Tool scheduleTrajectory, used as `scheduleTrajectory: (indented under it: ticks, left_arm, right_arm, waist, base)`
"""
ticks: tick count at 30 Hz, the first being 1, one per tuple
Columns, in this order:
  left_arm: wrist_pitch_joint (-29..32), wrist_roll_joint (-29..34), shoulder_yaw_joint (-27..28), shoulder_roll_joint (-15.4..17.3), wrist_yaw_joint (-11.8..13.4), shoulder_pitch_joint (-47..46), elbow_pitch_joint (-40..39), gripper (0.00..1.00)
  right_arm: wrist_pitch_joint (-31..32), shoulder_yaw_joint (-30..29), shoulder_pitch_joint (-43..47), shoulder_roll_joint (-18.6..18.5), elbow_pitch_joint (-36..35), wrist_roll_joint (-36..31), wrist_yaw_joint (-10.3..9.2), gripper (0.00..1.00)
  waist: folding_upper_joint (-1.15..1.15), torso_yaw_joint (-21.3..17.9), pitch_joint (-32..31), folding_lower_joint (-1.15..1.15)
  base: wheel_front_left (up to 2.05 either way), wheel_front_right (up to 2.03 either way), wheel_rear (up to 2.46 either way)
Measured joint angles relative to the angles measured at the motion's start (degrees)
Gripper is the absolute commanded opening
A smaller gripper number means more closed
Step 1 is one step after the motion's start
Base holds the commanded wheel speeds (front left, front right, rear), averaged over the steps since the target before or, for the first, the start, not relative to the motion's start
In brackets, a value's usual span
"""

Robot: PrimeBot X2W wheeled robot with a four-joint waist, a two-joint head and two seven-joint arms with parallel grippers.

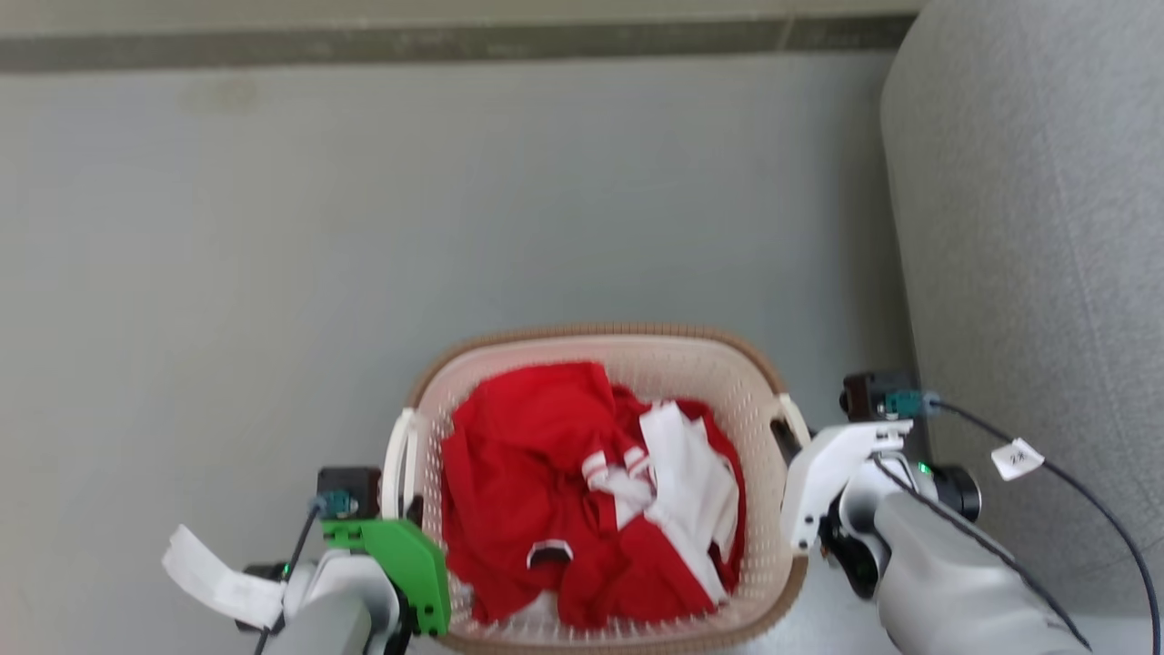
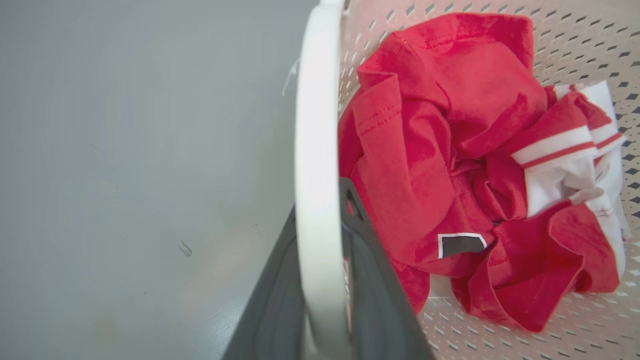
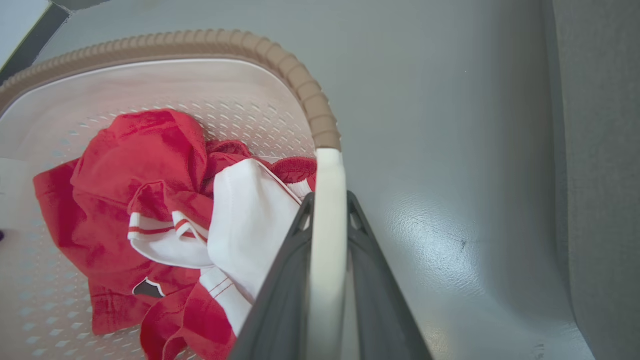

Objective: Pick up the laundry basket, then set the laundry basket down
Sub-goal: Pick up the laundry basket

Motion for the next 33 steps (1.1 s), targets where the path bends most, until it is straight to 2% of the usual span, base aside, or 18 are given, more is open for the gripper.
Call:
scheduleTrajectory:
  ticks: [16, 19, 33]
  left_arm:
    - [2.34, -3.48, -2.97, 0.04, 0.07, 7.96, 1.76, 0.00]
    - [2.48, -3.79, -3.13, 0.16, 0.11, 8.06, 1.63, 0.00]
    - [2.52, -5.79, -4.85, 0.51, 1.19, 8.08, 1.13, 0.00]
  right_arm:
    - [3.93, 5.64, 8.48, -0.12, -0.58, 5.39, -0.02, 0.00]
    - [4.11, 6.44, 8.48, -0.20, -1.24, 6.00, -0.57, 0.00]
    - [4.58, 9.27, 8.50, -0.53, -2.82, 8.70, -2.56, 0.00]
  waist:
    - [0.00, 0.45, -12.79, 0.00]
    - [0.00, 0.34, -14.41, 0.00]
    - [0.00, 0.12, -15.57, 0.00]
  base:
    - [0.00, 0.00, 0.00]
    - [0.00, 0.00, 0.00]
    - [0.00, 0.00, 0.00]
